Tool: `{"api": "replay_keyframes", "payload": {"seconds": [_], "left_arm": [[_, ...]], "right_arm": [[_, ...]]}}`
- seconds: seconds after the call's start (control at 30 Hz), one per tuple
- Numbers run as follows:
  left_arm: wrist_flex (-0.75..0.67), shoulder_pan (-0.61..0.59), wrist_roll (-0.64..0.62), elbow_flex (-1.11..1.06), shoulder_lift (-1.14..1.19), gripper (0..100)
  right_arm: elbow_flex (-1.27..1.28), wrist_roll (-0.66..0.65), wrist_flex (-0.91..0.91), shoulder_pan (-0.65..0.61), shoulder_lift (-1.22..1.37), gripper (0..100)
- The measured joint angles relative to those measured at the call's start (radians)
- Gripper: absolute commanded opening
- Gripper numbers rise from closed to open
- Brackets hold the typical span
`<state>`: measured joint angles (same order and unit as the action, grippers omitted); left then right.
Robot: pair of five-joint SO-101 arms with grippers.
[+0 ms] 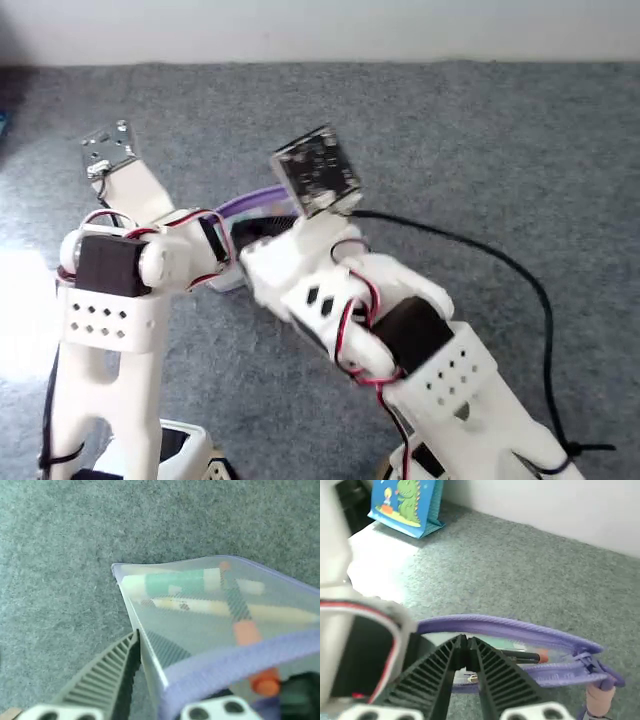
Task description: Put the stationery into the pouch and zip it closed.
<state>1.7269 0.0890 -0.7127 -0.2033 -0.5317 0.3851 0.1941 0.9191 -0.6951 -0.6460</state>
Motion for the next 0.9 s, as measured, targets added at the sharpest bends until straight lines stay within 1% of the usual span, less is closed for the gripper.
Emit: {"api": "replay_keyframes", "payload": {"seconds": [0.07,0.2,0.33,0.53,0.8,0.9], "left_arm": [[-0.002,0.000,0.000,0.003,0.000,1],[-0.003,0.002,0.005,0.009,0.002,1],[-0.003,0.002,0.005,0.011,0.002,1],[0.008,-0.002,0.005,0.011,0.002,1],[0.008,-0.002,0.005,0.011,0.002,1],[0.008,-0.003,0.005,0.011,0.002,1]], "right_arm": [[0.000,-0.005,-0.025,0.072,0.028,0.8],[0.000,-0.048,-0.026,0.173,0.051,0.8],[-0.052,-0.052,0.040,0.184,0.057,0.8],[-0.170,-0.055,0.163,0.135,0.058,0.8],[-0.295,-0.009,0.183,-0.064,0.066,0.8],[-0.290,0.005,0.183,-0.077,0.103,0.8]]}}
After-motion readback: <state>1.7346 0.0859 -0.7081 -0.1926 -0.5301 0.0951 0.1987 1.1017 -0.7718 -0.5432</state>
